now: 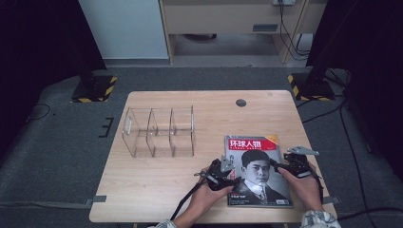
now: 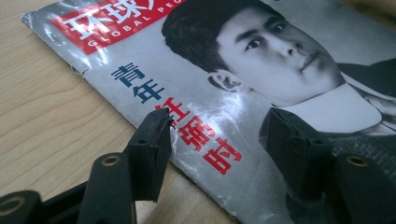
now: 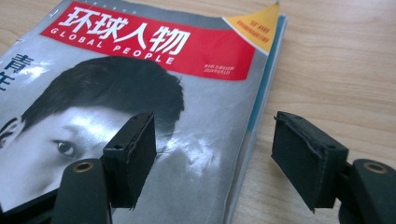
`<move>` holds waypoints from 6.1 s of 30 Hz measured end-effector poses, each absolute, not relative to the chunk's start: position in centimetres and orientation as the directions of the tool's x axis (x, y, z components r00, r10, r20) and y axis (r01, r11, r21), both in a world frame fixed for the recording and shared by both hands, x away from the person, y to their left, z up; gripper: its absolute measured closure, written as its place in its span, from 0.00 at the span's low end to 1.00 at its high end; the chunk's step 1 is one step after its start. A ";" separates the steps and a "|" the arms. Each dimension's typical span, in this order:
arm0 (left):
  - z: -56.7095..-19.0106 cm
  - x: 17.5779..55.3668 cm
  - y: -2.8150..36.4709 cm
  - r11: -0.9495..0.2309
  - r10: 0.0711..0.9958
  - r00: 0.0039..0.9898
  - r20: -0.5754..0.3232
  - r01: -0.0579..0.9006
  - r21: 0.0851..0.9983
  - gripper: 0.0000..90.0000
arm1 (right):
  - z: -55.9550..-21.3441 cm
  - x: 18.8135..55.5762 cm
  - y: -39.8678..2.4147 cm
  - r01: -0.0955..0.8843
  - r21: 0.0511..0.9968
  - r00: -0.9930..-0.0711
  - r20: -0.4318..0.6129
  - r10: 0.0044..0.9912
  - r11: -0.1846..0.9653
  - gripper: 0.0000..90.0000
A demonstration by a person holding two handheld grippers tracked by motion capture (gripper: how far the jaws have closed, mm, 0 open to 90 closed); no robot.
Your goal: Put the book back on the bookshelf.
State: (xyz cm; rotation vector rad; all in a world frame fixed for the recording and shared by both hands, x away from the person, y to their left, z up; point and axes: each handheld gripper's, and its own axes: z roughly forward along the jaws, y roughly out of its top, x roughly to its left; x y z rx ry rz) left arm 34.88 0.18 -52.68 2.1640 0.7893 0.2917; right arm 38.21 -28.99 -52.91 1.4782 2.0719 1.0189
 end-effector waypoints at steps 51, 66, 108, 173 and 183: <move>-53.4 34.8 0.4 -0.457 0.673 0.738 -0.055 0.473 0.753 0.39 | -52.1 37.3 -26.7 0.612 0.759 -0.460 0.116 0.880 0.221 0.40; -53.4 34.8 0.4 -0.459 0.670 0.740 -0.055 0.472 0.753 0.39 | -52.4 37.5 -26.5 0.611 0.751 -0.463 0.081 0.883 0.252 0.38; -52.5 34.9 1.5 -0.438 0.618 0.779 -0.105 0.453 0.777 0.20 | -51.1 37.0 -25.8 0.553 0.778 -0.523 0.046 0.851 0.298 0.97; -53.1 42.9 0.4 -0.310 0.643 0.681 -0.350 0.649 0.694 0.41 | -48.7 36.5 -26.0 0.398 0.891 -0.624 0.087 0.777 0.220 0.97; -52.3 42.2 -0.2 -0.406 0.690 0.693 -0.212 0.612 0.679 0.74 | -51.4 38.2 -25.7 0.532 0.791 -0.566 0.068 0.821 0.302 0.95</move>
